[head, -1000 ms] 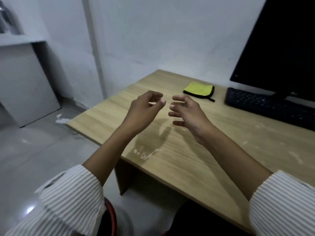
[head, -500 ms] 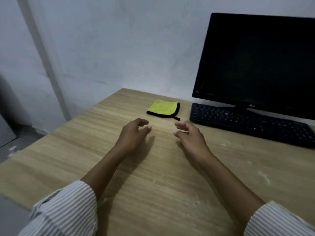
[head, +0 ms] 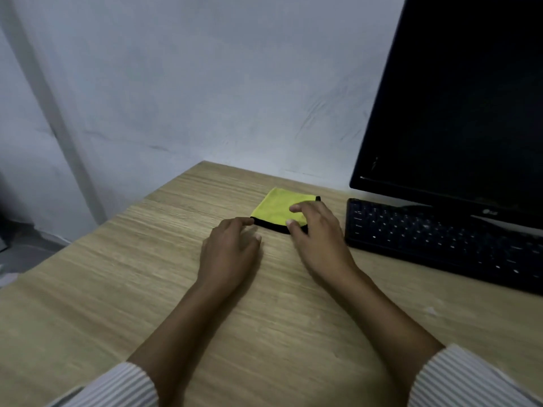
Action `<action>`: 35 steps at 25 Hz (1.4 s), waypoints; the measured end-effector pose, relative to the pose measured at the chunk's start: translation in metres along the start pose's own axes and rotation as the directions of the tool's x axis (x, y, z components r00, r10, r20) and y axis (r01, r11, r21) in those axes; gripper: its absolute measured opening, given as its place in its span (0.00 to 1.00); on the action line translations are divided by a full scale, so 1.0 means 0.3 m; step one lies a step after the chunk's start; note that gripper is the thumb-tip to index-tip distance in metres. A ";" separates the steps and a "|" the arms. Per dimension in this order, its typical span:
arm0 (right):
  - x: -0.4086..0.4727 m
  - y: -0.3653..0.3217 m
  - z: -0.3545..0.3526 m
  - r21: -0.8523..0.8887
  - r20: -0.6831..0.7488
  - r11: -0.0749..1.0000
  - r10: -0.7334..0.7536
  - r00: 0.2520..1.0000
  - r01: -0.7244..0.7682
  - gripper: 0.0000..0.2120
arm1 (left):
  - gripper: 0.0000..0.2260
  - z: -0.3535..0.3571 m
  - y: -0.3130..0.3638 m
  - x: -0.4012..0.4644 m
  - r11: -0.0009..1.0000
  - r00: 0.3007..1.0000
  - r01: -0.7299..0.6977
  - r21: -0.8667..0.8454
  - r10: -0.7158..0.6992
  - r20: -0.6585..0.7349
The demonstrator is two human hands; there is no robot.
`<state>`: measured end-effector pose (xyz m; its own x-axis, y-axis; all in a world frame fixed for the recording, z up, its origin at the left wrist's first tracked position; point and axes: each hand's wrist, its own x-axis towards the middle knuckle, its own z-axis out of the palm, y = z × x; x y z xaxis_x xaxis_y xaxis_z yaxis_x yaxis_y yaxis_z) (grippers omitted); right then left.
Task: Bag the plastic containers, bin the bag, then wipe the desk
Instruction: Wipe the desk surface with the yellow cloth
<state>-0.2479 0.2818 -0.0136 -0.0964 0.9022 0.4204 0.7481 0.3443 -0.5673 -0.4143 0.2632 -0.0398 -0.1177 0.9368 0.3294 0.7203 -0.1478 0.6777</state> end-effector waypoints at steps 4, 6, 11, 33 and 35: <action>0.160 0.004 0.105 -0.240 0.224 0.970 0.013 0.974 0.042 0.24 | 0.13 0.001 -0.019 -0.001 0.998 0.999 -0.001 -0.063 -0.001 -0.035; 0.226 0.022 0.150 -0.310 0.259 0.951 0.097 0.961 -0.013 0.28 | 0.12 0.001 -0.015 0.002 0.994 0.999 0.008 -0.111 -0.013 -0.045; 0.169 -0.010 0.174 -0.393 0.447 0.916 0.112 0.888 0.083 0.28 | 0.13 0.004 -0.011 0.007 0.980 0.996 0.022 -0.197 -0.039 -0.081; 0.135 0.012 0.154 -0.478 0.421 0.871 0.114 0.900 0.113 0.28 | 0.10 -0.007 0.011 0.001 0.971 0.992 0.082 -0.223 -0.101 -0.075; 0.064 -0.044 0.163 -0.429 0.463 0.872 -0.015 0.886 0.238 0.28 | 0.10 -0.003 0.012 0.000 0.960 0.989 0.090 -0.264 -0.118 -0.094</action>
<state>-0.2918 0.3073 -0.0327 -0.4000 0.9149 0.0534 0.9105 0.4034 -0.0909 -0.4124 0.2624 -0.0369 -0.2654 0.9139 0.3071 0.5004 -0.1416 0.8541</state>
